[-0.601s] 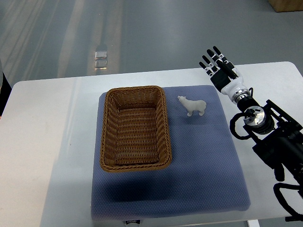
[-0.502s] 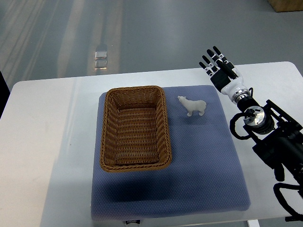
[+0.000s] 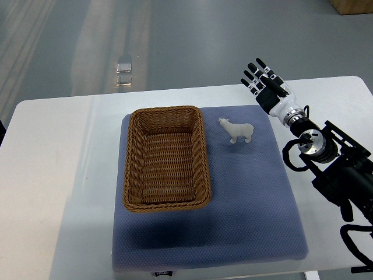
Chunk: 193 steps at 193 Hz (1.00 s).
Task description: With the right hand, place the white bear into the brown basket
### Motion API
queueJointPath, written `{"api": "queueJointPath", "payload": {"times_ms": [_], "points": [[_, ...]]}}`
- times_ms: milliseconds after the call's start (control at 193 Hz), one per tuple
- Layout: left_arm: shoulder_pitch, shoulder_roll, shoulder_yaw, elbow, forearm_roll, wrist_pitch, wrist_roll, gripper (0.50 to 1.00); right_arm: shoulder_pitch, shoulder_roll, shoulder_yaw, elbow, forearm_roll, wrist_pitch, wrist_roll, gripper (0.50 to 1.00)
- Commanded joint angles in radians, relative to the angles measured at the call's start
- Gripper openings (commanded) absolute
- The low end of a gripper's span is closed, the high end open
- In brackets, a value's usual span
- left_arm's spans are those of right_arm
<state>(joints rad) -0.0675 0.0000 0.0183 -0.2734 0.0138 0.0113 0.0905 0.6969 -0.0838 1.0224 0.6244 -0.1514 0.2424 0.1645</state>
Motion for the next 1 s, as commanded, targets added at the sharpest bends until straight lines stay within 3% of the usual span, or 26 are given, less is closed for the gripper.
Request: {"api": "queueJointPath", "payload": {"times_ms": [0,321,476,549,673,761,849,994], "points": [[0.000,0.000,0.000,-0.003,0.000,-0.001,0.000,1.000,0.038,-0.025,-0.064,0.000,-0.040,-0.009,-0.007,0.924],[0.000,0.000,0.000,-0.007,0.002,-0.002,0.000,1.000,0.257,-0.160,-0.407,0.025,-0.478,-0.009,-0.085,0.924],[0.000,0.000,0.000,-0.009,0.002,-0.002,0.000,1.000,0.424,-0.189,-0.597,0.026,-0.757,0.006,-0.240,0.921],[0.000,0.000,0.002,-0.007,0.002,-0.002,0.000,1.000,0.501,-0.206,-0.682,0.029,-0.807,0.061,-0.342,0.921],[0.000,0.000,0.000,-0.007,0.002,-0.002,0.000,1.000,0.622,-0.232,-0.765,0.083,-0.807,0.244,-0.505,0.921],[0.000,0.000,0.000,-0.006,0.002,-0.002,0.000,1.000,0.661,-0.263,-0.771,0.156,-0.804,0.317,-0.582,0.921],[0.000,0.000,0.000,-0.007,0.002,-0.002,0.000,1.000,0.673,-0.271,-0.771,0.204,-0.801,0.342,-0.609,0.921],[0.000,0.000,0.000,-0.007,0.002,-0.002,0.000,1.000,0.658,-0.260,-0.766,0.212,-0.790,0.334,-0.603,0.919]]}}
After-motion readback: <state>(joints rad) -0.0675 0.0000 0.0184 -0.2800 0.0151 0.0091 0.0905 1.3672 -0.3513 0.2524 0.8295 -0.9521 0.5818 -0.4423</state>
